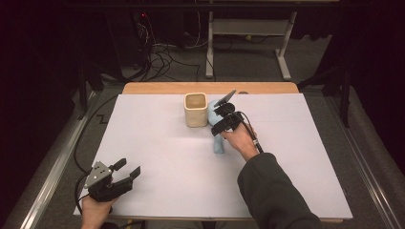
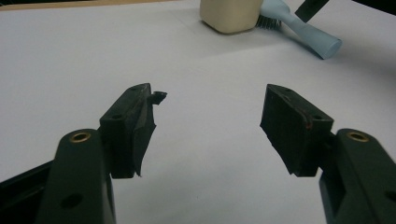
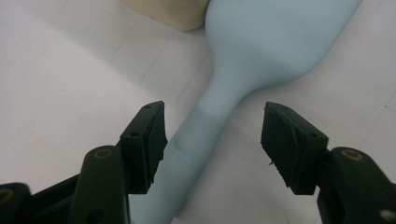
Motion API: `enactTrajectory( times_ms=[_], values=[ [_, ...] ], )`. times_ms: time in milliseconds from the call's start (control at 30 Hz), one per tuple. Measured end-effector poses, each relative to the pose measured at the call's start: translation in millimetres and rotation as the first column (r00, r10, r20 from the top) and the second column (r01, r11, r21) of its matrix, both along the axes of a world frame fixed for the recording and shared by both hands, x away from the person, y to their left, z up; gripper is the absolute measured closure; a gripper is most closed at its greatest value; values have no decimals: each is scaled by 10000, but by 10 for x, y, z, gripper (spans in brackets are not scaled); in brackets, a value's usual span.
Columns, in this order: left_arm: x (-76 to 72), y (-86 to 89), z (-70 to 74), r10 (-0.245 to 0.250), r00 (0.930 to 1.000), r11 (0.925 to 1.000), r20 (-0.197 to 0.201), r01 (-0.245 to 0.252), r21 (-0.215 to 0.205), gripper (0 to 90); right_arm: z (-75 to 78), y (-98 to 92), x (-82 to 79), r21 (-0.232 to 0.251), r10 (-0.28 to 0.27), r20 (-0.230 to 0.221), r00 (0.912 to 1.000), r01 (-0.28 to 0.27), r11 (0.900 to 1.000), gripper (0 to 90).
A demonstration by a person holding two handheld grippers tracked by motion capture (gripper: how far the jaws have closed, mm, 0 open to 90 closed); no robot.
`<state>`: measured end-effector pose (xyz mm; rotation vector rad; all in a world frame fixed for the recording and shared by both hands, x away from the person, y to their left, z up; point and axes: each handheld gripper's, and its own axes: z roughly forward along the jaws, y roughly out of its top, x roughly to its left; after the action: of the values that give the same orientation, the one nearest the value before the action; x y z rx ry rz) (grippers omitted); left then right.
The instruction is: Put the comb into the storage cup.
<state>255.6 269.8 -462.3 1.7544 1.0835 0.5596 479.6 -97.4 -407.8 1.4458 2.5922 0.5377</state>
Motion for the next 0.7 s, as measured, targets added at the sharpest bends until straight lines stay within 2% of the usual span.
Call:
enactTrajectory(
  times_ms=[133,333,600,700],
  values=[
    [0,-1,-1,-14,10000,10000,-4,14,-12,352,-65,36,57,-133,-153,-200,9997,150,9998,430],
    [-3,-12,-2,-86,10000,10000,4,86,7,351,-150,62,120,-54,-579,-468,9972,577,9983,446],
    [-7,-5,3,-141,9999,9998,12,141,-112,350,-243,130,166,-120,-828,-445,9956,823,9965,463],
    [-7,-5,4,-153,9999,9998,13,153,-133,349,-273,150,173,-284,-864,-347,9957,855,9959,475]
  ],
)
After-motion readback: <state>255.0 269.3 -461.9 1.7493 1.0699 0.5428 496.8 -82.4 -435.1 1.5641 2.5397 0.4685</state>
